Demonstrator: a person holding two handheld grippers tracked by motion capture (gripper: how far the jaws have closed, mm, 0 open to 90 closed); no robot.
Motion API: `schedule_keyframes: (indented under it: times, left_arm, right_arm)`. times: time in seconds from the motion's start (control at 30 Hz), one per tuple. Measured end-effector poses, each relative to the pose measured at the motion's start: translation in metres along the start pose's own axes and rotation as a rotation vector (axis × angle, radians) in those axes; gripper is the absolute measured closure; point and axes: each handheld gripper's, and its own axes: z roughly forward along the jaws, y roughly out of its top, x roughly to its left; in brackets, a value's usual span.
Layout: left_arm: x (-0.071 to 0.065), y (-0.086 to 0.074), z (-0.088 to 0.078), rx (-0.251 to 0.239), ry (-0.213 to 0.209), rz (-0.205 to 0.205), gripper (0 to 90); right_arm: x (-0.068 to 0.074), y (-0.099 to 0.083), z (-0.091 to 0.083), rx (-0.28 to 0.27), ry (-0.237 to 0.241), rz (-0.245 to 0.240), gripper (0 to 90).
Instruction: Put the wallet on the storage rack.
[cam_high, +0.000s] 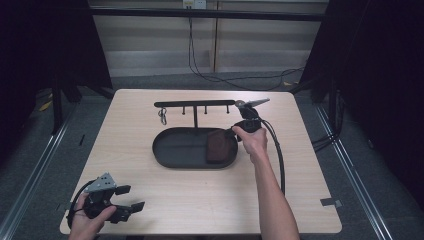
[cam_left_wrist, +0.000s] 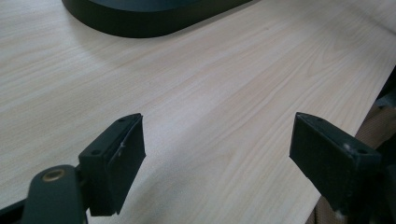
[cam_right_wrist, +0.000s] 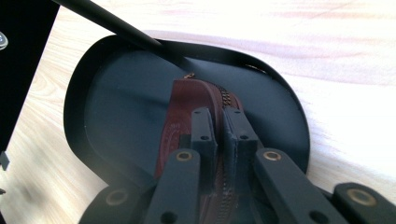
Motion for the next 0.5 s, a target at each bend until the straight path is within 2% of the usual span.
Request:
schedule_keyframes:
  times: [0.23, 0.5]
  left_arm:
    - [0.000, 0.000, -0.001, -0.002, 0.002, 0.000, 18.0]
    - [0.000, 0.000, -0.001, -0.002, 0.002, 0.000, 18.0]
  right_arm:
    - [-0.001, -0.002, 0.009, 0.002, -0.022, -0.012, 82.5]
    - [-0.009, -0.008, 0.014, 0.006, -0.043, 0.005, 80.2]
